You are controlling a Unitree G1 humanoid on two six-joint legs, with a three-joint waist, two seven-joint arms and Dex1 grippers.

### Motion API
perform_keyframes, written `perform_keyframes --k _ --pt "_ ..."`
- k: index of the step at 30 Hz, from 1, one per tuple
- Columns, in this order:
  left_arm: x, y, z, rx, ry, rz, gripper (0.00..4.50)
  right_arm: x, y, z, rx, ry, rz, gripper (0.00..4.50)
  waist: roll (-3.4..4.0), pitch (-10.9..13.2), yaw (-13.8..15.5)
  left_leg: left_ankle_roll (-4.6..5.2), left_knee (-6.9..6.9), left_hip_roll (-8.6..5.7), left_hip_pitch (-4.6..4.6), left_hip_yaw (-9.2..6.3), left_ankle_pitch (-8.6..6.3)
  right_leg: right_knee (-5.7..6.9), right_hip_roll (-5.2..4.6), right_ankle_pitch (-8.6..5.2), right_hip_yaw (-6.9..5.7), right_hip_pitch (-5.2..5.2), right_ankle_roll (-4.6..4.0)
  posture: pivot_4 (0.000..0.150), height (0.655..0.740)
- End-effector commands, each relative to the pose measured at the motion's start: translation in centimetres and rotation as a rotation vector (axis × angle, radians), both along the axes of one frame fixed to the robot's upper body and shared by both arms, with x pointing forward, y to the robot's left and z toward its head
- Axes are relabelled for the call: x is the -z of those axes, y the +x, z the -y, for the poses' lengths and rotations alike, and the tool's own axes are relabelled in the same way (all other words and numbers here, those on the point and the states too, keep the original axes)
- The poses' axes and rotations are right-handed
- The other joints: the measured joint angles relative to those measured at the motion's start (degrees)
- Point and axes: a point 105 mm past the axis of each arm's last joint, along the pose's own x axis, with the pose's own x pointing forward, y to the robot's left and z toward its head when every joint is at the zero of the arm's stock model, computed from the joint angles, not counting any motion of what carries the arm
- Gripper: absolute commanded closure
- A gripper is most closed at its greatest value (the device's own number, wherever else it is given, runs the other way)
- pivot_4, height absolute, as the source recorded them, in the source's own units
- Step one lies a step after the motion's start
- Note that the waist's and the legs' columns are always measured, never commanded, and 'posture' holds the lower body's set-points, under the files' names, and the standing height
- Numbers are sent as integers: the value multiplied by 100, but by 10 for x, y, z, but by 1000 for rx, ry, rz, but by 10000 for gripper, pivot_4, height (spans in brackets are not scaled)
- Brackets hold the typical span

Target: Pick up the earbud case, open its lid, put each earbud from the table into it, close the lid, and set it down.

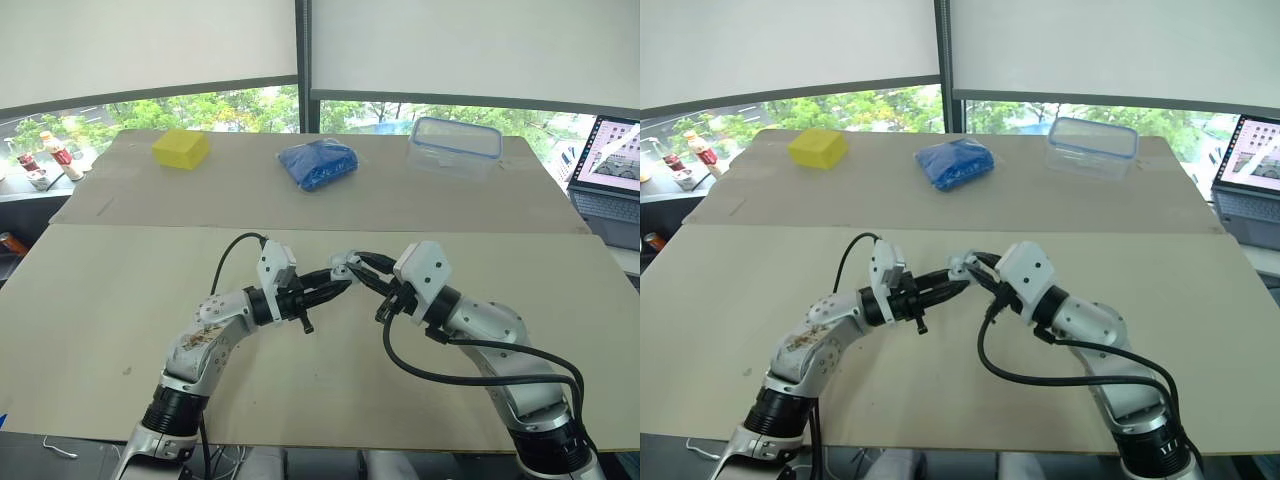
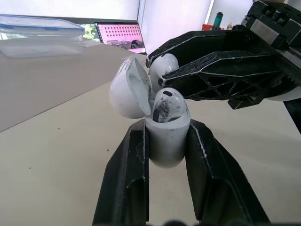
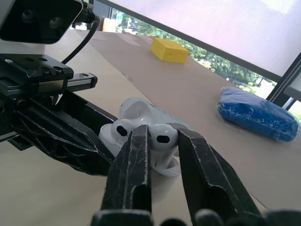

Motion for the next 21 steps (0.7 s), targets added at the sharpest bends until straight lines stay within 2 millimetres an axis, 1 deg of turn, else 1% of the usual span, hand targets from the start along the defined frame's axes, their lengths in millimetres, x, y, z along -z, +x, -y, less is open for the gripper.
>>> perform_keyframes --k 1,2,3,6,7,10,13,14,15,18,19,21 --pt "-15 -6 4 37 -14 98 39312 -12 -8 1 -19 74 -53 20463 0 0 1 0 0 0 0 0 0 0 0 0 0 0 0 1500 6859" --pt "-14 -6 4 39 -10 100 39312 -17 -10 4 -18 103 -77 17472 0 0 7 0 0 0 -1 0 0 0 0 0 0 0 0 1500 6859" --pt "-13 -6 4 39 -7 101 39312 -21 -12 10 -14 110 -92 17038 0 0 15 0 0 0 -1 0 0 0 0 0 0 0 0 1500 6859" --pt "-9 -8 6 76 20 115 39312 -31 -19 36 17 112 -154 17038 0 0 32 0 1 -1 -4 -1 0 -1 -1 0 0 0 0 1500 6859" --pt "-6 -12 8 112 40 125 39312 -35 -20 44 30 105 -173 17038 0 1 37 0 1 -2 -6 -1 0 -2 -3 0 0 0 0 1500 6859" --pt "2 -26 17 249 80 136 39312 -50 -23 62 38 62 -181 17038 1 1 25 0 0 -2 -4 0 0 -6 -3 0 0 3 0 1500 6859" --pt "6 -42 28 404 102 137 39312 -53 -20 74 38 -29 -217 24580 6 4 -3 1 -3 -1 -3 1 -1 -5 0 0 0 2 -1 1500 6859" --pt "7 -46 32 446 107 141 39312 -50 -19 75 35 -70 -239 29042 6 4 -6 2 -3 0 -1 1 -1 -6 1 0 0 2 -1 1500 6859" --pt "8 -49 35 478 110 143 39312 -47 -19 75 19 -114 -256 32582 6 4 -3 2 -3 1 -2 1 -1 -6 3 0 0 3 -1 1500 6859" --pt "7 -50 41 517 107 151 39312 -36 -20 70 -38 -192 -321 43026 6 4 -2 2 -2 1 -2 2 -1 -8 2 0 0 3 -1 1500 6859" --pt "7 -50 43 525 105 154 39312 -32 -21 68 -59 -208 -341 45000 6 4 -4 2 -2 1 -3 2 -1 -9 2 0 1 3 -1 1500 6859" --pt "7 -49 45 533 102 156 39312 -25 -24 62 -108 -234 -372 45000 6 4 -4 2 -2 1 -3 2 -1 -9 2 0 1 3 0 1500 6859"
